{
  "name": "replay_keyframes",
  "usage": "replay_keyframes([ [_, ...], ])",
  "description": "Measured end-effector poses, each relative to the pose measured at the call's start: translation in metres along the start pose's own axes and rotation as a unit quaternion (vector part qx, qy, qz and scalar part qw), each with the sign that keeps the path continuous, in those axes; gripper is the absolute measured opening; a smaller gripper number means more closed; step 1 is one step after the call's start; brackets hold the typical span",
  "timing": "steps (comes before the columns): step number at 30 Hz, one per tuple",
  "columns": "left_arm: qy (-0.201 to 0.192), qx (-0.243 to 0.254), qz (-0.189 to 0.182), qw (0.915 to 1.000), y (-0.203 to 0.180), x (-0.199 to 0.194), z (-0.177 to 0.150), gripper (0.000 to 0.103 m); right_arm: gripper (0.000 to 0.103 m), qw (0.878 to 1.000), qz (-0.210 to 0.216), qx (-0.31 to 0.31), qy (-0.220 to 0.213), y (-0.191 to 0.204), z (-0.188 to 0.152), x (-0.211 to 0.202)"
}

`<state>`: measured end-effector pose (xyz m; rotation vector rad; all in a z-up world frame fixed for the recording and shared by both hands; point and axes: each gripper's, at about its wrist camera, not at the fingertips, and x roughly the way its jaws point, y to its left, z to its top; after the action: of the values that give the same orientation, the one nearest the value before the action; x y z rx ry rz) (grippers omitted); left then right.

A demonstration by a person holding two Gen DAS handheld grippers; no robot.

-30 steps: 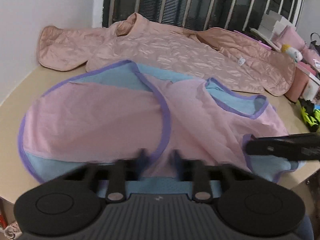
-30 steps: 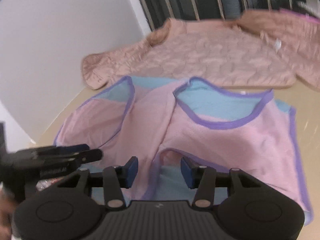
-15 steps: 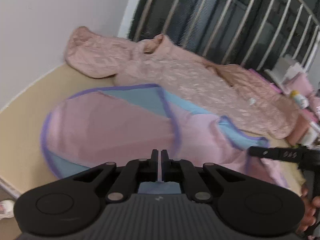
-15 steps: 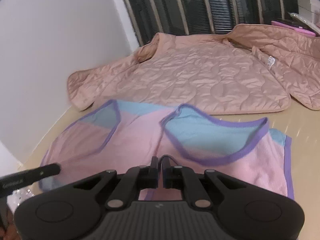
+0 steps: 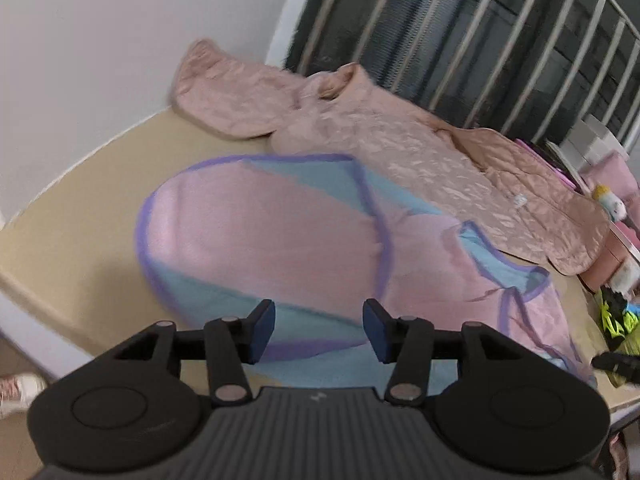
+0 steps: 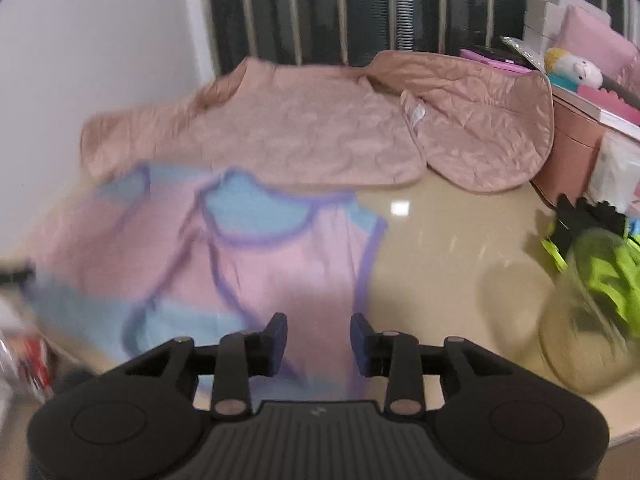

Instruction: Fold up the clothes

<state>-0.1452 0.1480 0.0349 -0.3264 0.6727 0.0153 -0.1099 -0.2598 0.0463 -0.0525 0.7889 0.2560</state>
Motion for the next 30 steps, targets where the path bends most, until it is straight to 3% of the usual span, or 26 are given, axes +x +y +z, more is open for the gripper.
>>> replay_keyframes([
  [4,0.000,0.049,0.024,0.9985,-0.028,0.015,0.001,0.056,0.046,1.000,0.007,0.014,0.006,0.005,-0.015,0.009],
  [7,0.008,0.061,0.041,0.9973,-0.034,0.021,-0.004,0.056,0.027,1.000,-0.023,-0.014,0.001,0.012,-0.025,0.018],
  [8,0.012,0.060,0.044,0.9972,-0.033,0.022,-0.006,0.056,0.025,0.999,-0.033,-0.023,-0.003,0.013,-0.027,0.018],
  [14,0.022,0.038,0.061,0.9972,-0.024,0.021,-0.021,0.057,0.024,0.998,-0.065,-0.007,-0.021,-0.001,-0.032,0.014],
  [19,0.031,0.031,0.043,0.9981,-0.031,0.018,-0.019,0.057,0.025,0.997,-0.079,0.008,-0.003,-0.009,-0.025,0.010],
  [22,0.023,0.027,0.025,0.9990,-0.036,0.018,-0.010,0.057,0.033,0.998,-0.056,0.008,-0.027,0.003,-0.014,-0.002],
  [24,0.017,0.033,0.017,0.9992,-0.042,0.020,-0.004,0.060,0.048,0.999,-0.027,0.009,-0.047,0.015,-0.003,-0.005],
  [27,0.023,0.046,0.005,0.9986,-0.055,0.031,0.002,0.060,0.048,0.998,0.020,-0.003,-0.059,0.037,0.018,0.015],
  [30,0.032,0.051,-0.038,0.9974,-0.072,0.050,0.010,0.060,0.048,0.999,0.033,-0.005,-0.042,0.051,0.036,0.047],
])
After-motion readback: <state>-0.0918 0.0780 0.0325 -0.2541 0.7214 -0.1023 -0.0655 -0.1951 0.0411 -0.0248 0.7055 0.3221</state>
